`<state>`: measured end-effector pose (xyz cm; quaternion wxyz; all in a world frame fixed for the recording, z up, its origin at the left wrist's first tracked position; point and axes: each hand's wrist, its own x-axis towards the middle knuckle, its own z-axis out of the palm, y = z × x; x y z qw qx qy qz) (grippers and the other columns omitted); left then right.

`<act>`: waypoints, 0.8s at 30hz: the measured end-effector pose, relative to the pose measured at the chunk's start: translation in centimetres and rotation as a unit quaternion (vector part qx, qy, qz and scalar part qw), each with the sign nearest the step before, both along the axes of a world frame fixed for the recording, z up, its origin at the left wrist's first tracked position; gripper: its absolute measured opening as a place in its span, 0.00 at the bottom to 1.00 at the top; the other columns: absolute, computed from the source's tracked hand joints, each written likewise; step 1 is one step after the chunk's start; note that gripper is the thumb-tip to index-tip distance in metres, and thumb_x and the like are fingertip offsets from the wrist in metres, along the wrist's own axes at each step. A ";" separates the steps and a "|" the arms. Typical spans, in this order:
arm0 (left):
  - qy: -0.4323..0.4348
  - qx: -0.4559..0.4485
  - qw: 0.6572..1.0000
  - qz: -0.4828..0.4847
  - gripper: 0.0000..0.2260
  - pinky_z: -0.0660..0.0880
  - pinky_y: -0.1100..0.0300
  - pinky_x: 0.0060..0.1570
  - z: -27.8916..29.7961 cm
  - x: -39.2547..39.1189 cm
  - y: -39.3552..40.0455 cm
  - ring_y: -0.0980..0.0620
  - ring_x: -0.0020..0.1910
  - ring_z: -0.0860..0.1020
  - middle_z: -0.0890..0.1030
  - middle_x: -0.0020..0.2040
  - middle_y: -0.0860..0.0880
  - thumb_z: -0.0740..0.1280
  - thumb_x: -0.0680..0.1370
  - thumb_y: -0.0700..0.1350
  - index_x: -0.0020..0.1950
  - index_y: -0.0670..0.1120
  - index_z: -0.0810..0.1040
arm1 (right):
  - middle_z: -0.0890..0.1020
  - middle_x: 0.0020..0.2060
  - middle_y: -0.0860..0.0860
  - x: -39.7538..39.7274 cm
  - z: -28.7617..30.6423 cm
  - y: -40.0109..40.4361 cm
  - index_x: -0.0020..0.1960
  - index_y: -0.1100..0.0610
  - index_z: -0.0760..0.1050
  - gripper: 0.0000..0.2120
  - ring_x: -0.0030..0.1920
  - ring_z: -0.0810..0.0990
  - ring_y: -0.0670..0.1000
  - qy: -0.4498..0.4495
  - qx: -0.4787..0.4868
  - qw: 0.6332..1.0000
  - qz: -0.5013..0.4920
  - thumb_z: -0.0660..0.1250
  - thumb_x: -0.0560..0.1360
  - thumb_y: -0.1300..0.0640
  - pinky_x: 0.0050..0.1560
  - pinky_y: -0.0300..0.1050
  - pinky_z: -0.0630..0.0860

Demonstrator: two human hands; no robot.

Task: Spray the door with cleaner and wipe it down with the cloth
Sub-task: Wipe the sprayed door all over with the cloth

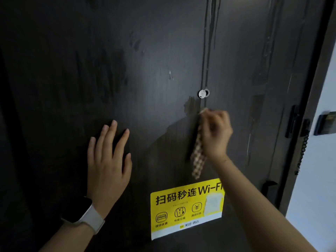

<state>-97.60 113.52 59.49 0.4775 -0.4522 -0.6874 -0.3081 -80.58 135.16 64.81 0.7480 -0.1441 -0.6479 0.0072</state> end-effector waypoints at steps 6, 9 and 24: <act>0.049 0.020 0.998 -0.033 0.24 0.47 0.45 0.77 5.5 1.8 2.6 0.46 0.79 0.53 0.56 0.79 0.44 0.60 0.80 0.45 0.76 0.46 0.63 | 0.77 0.44 0.57 -2.5 1.0 -2.0 0.49 0.65 0.81 0.04 0.44 0.77 0.55 -0.003 0.024 0.999 0.042 0.68 0.77 0.66 0.46 0.52 0.77; 0.090 0.020 0.995 -0.032 0.23 0.46 0.46 0.77 8.9 2.4 4.6 0.46 0.79 0.51 0.54 0.80 0.44 0.58 0.82 0.45 0.77 0.46 0.61 | 0.78 0.44 0.59 -3.3 0.4 -3.5 0.51 0.67 0.81 0.06 0.45 0.78 0.58 -0.150 0.134 0.978 0.056 0.68 0.77 0.65 0.46 0.51 0.76; 0.126 0.045 0.991 0.024 0.22 0.48 0.46 0.77 10.7 1.4 7.1 0.45 0.79 0.53 0.56 0.79 0.43 0.55 0.83 0.44 0.77 0.45 0.61 | 0.78 0.40 0.56 -0.9 3.5 -0.6 0.42 0.65 0.77 0.06 0.41 0.77 0.55 -0.067 0.081 0.993 0.047 0.69 0.77 0.64 0.42 0.47 0.76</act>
